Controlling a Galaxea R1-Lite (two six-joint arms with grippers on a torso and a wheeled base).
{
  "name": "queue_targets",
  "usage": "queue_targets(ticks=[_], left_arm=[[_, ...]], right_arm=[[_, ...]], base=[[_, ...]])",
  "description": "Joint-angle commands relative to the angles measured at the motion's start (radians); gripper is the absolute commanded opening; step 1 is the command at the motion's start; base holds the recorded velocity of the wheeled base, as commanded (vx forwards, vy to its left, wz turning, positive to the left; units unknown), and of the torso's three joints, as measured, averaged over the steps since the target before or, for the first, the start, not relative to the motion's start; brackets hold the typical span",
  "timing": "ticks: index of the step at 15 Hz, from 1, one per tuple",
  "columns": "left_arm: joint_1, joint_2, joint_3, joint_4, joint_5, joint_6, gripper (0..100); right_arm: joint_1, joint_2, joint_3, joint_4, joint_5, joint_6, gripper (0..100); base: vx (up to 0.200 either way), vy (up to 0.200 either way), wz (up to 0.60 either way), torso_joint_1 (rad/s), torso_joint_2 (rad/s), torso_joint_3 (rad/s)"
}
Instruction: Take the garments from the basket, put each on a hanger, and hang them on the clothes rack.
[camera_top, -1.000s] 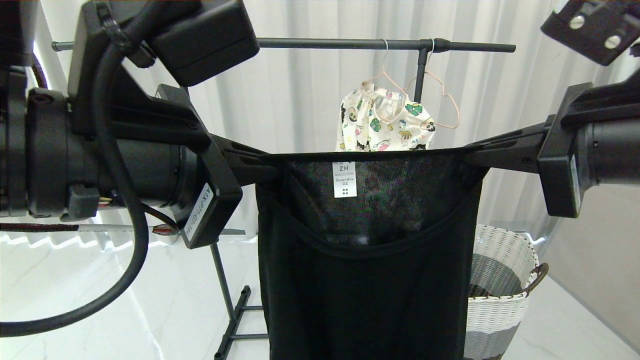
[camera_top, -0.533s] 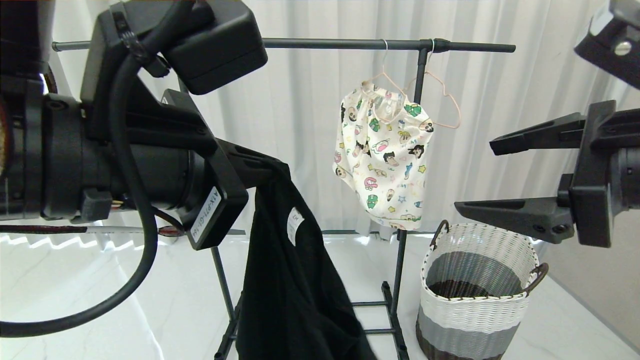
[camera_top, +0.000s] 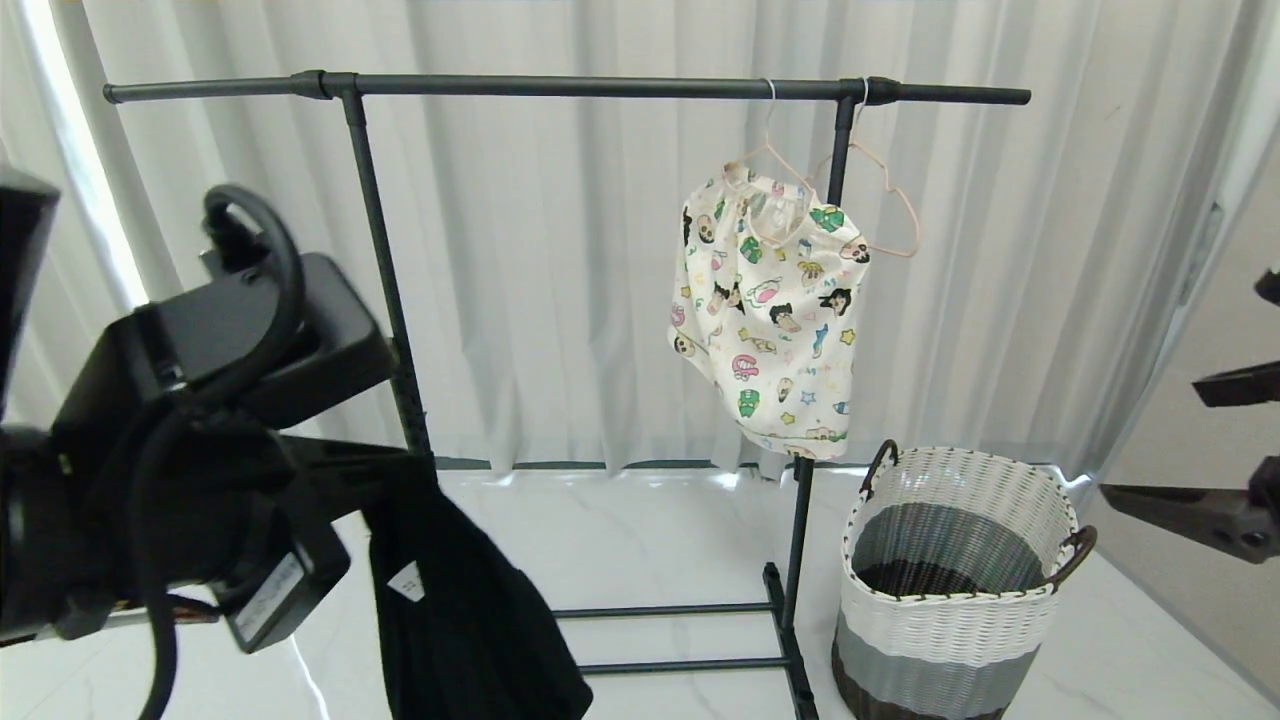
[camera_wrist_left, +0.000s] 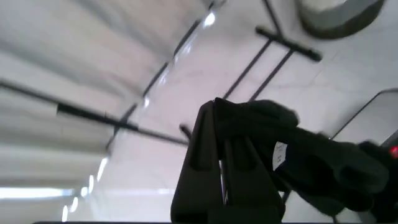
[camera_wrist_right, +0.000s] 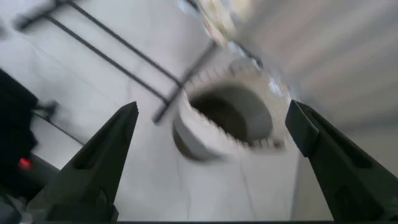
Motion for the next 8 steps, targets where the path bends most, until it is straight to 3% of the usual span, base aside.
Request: queue_targets(ticks=[1,2,3,5,8], left_arm=[[0.263,-0.219,0.206,-0.01,0.005,-0.01,0],[0.315,-0.241,0.215,-0.011,-0.006,-0.05,0],[0.349,-0.245,0.214,-0.011,-0.018,-0.125,0],[0.363,-0.248,0.212,-0.011,-0.016,-0.234,0],[0.363,-0.258,0.217,-0.011,-0.018,-0.24,0]], right_arm=[[-0.245,-0.157,0.134,0.01,0.057,0.008,100],[-0.299,-0.168,0.154,0.008,0.072,0.058,100],[-0.319,-0.165,0.154,0.005,0.095,0.177,100],[-0.32,-0.151,0.136,-0.009,0.12,0.347,100],[-0.32,-0.152,0.137,-0.009,0.115,0.358,100]], base=[[0.0,0.0,0.0,0.0,0.0,0.0],[0.0,0.0,0.0,0.0,0.0,0.0],[0.0,0.0,0.0,0.0,0.0,0.0],[0.0,0.0,0.0,0.0,0.0,0.0],[0.0,0.0,0.0,0.0,0.0,0.0]])
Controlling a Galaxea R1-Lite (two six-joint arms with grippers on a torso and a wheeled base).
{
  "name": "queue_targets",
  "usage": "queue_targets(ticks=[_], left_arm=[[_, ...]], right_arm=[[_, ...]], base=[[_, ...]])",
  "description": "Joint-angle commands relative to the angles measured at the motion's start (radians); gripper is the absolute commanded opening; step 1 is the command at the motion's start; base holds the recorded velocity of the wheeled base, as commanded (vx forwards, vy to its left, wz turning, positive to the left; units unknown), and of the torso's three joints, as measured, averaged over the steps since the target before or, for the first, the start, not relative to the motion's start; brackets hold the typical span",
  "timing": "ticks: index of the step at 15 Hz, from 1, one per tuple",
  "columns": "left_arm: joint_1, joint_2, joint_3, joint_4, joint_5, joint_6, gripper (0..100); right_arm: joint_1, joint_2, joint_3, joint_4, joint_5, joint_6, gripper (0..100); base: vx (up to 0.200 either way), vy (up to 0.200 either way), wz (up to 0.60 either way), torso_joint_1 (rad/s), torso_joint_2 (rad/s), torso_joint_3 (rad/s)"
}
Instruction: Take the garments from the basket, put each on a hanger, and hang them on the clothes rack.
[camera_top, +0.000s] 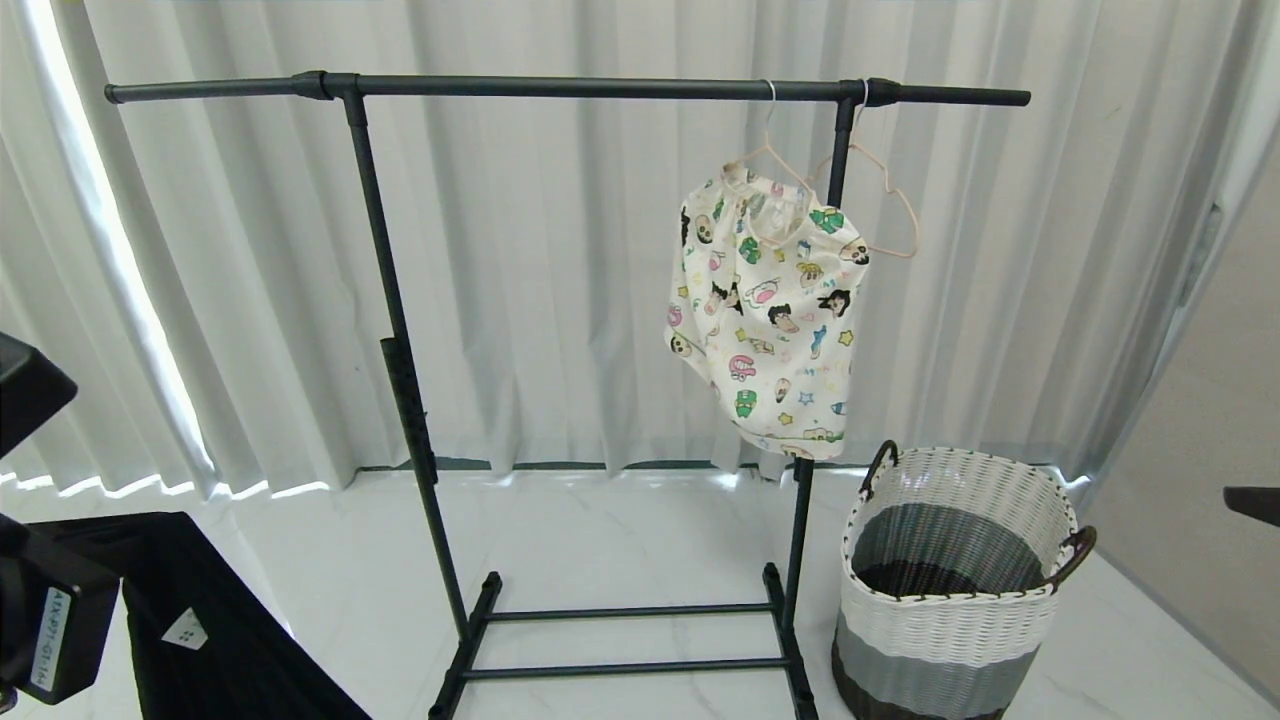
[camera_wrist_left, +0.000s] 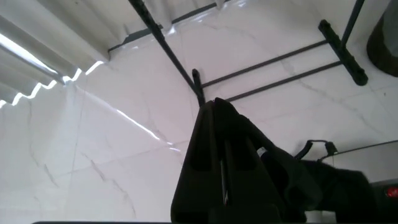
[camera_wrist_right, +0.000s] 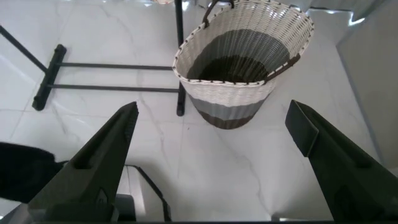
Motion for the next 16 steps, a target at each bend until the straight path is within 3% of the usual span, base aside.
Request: queue_targets(ticks=[1,8,16], left_arm=[[0.005,-0.015,0.003,0.001,0.0,-0.001,0],[0.002,-0.015,0.011,0.001,-0.002,-0.001,0],[0.0,-0.018,0.019,0.001,-0.002,-0.001,0]], right_arm=[[-0.003,-0.001,0.001,0.0,-0.001,-0.004,100],[-0.003,0.057,0.005,-0.112,0.03,0.001,100],[-0.003,0.063,0.005,-0.114,0.03,-0.001,100]], base=[[0.0,0.0,0.0,0.0,0.0,0.0],[0.0,0.0,0.0,0.0,0.0,0.0],[0.0,0.0,0.0,0.022,-0.07,-0.066]])
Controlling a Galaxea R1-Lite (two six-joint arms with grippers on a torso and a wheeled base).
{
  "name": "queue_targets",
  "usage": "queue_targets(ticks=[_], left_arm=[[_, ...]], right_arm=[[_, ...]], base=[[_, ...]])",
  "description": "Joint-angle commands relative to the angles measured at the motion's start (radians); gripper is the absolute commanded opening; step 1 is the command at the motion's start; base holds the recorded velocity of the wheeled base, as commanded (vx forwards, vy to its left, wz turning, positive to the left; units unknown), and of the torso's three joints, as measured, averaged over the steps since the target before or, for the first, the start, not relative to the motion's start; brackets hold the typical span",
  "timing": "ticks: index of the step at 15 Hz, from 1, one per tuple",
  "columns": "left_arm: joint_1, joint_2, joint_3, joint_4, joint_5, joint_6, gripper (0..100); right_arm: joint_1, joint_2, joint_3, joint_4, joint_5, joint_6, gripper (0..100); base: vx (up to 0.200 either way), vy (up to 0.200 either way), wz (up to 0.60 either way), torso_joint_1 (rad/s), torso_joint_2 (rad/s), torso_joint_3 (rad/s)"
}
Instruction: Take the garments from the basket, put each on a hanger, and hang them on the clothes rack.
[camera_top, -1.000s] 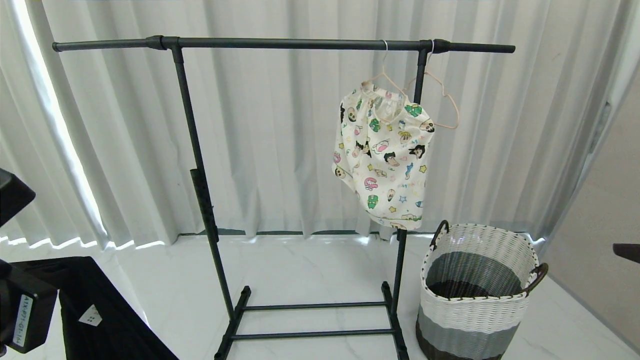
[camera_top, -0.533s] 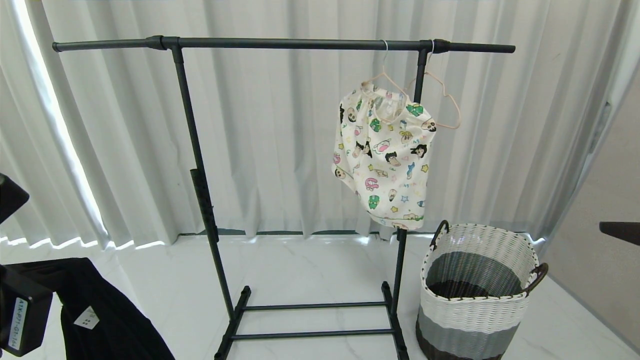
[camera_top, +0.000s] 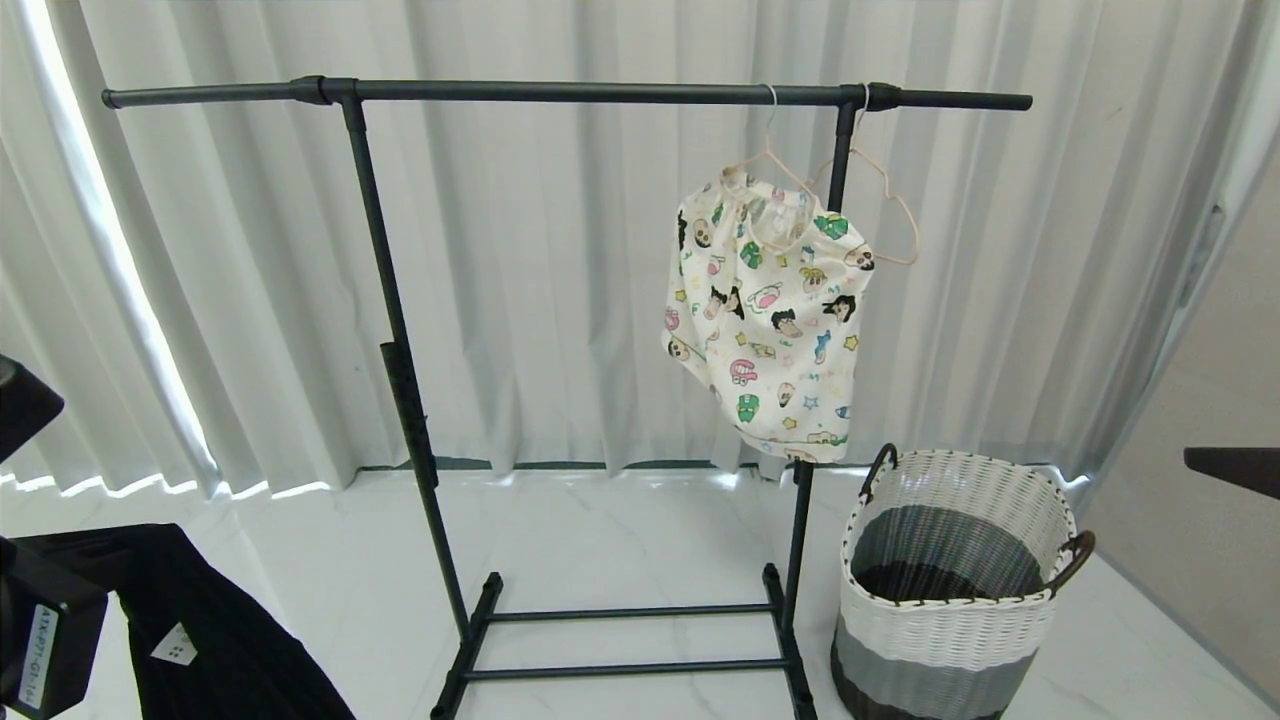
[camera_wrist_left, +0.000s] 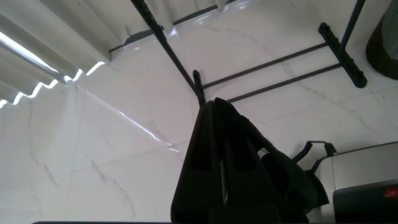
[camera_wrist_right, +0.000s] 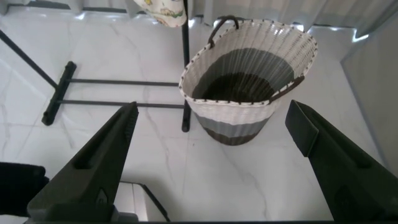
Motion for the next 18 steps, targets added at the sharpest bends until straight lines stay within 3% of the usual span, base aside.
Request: queue_targets(ticks=[1,18], left_arm=[[0.0,0.002,0.0,-0.001,0.0,0.001,0],[-0.017,0.007,0.011,-0.073,0.003,0.004,0]], right_arm=[[0.001,0.005,0.0,0.001,0.0,0.0,100],[0.001,0.005,0.0,-0.022,0.025,0.0,100]], base=[[0.0,0.0,0.0,0.168,-0.49,-0.266],[0.0,0.0,0.0,0.198,-0.48,-0.282]])
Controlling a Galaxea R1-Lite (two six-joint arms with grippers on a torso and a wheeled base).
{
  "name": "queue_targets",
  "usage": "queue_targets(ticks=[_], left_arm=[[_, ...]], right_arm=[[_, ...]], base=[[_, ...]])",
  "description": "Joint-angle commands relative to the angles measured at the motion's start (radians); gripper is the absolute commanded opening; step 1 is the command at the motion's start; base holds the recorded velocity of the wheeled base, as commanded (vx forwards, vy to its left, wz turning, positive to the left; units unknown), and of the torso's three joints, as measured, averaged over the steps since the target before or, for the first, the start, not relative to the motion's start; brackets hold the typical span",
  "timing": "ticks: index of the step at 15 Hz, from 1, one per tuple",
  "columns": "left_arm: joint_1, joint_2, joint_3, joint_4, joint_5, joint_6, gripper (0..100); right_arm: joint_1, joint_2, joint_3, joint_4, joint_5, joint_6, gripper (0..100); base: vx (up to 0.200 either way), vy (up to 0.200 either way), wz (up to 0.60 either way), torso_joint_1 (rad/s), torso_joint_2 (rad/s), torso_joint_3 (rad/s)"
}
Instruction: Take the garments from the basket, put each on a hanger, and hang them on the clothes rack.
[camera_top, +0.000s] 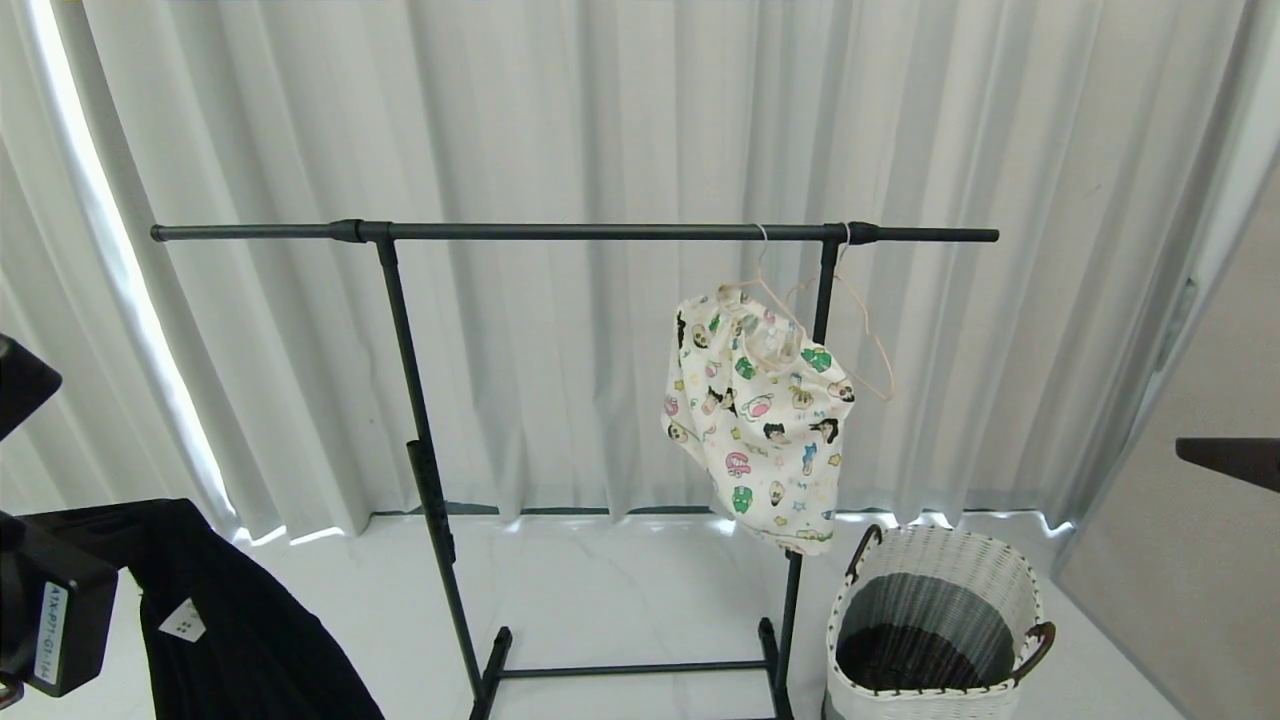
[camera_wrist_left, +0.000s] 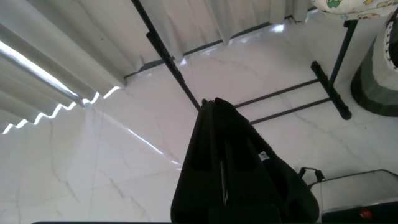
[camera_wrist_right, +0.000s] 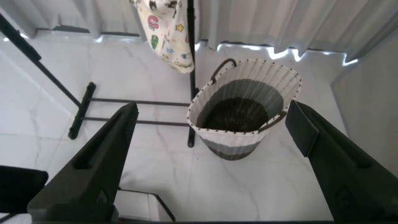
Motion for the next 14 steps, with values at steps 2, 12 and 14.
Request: queue_targets(ticks=[2,12,14], left_arm=[[-0.003,0.003,0.0,0.0,-0.001,0.0,0],[-0.003,0.003,0.0,0.001,-0.001,0.002,0],[-0.003,0.004,0.0,0.001,-0.001,0.003,0]], right_arm=[[0.0,0.002,0.001,0.001,0.005,0.0,100],[0.001,0.001,0.104,-0.163,0.011,-0.005,100],[0.003,0.005,0.138,-0.162,0.01,-0.022,100]], base=[[0.0,0.0,0.0,0.237,-0.52,-0.281],[0.0,0.0,0.0,0.248,-0.53,-0.282],[0.1,0.0,0.0,0.046,-0.09,-0.049]])
